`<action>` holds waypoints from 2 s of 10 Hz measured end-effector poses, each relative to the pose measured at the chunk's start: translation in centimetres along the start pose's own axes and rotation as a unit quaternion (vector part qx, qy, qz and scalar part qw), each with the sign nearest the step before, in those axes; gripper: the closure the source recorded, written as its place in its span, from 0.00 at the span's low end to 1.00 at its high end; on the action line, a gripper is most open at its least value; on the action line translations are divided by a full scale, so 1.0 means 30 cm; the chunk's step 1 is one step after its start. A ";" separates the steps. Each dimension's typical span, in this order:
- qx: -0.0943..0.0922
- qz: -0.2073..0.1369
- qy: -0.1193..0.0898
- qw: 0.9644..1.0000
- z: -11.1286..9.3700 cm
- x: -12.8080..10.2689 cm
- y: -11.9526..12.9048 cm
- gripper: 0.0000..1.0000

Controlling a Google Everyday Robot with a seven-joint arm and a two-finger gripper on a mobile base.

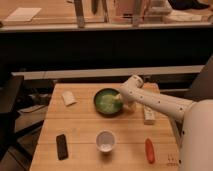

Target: Pick up the ceramic bowl

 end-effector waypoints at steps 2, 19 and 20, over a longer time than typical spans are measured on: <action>0.000 -0.004 0.000 1.000 0.004 -0.002 -0.001 0.20; 0.017 -0.040 0.025 0.999 -0.120 0.027 -0.026 1.00; 0.019 -0.043 0.028 0.999 -0.132 0.026 -0.028 1.00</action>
